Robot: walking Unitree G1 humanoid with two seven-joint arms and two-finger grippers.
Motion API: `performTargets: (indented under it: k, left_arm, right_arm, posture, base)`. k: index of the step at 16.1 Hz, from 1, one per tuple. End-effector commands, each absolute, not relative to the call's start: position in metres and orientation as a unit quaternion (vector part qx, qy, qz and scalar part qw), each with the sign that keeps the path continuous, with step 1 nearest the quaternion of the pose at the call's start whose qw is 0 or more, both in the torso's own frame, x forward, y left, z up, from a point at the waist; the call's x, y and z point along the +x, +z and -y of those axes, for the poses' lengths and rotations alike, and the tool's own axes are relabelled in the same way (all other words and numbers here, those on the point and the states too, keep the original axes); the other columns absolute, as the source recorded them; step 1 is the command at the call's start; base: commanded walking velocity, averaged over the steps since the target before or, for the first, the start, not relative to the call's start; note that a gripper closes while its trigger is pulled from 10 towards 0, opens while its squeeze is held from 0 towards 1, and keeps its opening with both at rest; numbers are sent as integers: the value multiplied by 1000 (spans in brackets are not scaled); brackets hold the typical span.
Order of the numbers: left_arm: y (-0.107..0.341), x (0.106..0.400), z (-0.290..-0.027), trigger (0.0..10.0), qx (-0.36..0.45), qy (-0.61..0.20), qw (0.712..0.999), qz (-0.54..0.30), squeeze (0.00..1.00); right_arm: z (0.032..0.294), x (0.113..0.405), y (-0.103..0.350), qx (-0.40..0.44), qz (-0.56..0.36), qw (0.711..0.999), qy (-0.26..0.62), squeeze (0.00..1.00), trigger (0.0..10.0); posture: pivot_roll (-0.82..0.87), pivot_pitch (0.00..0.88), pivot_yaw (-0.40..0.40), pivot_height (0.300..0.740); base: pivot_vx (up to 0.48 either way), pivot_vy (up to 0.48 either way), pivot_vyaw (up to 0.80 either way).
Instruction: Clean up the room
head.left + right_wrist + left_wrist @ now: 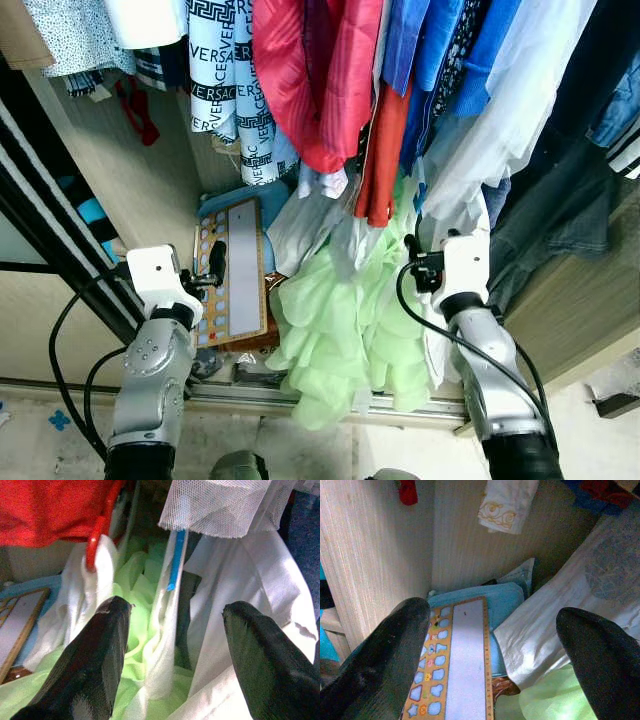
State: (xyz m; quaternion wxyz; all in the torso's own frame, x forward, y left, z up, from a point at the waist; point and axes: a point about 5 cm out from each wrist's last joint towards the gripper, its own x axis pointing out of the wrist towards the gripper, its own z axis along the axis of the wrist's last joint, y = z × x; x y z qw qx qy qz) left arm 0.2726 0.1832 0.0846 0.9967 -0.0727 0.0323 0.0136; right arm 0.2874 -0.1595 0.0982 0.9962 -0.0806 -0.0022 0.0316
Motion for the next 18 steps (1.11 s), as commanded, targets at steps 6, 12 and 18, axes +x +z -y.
performTargets:
  k: [6,12,18]
  left_arm:
    - [68,264,-199,10000,-47,30,997,-61,0]
    - [80,277,-203,10000,-8,33,999,-23,1000]
    - [80,250,-202,10000,-13,40,999,-18,1000]
  right_arm:
    - [182,271,87,-109,13,994,-10,0,10000]
    - [181,276,92,-44,37,998,-15,1000,10000]
    - [176,269,101,-32,39,999,-16,1000,10000]
  posture:
    - [-76,0,48,740]
    - [-82,0,55,740]
    - [-69,0,41,740]
  base:
    - [0,0,0]
    - [0,0,0]
    - [0,0,0]
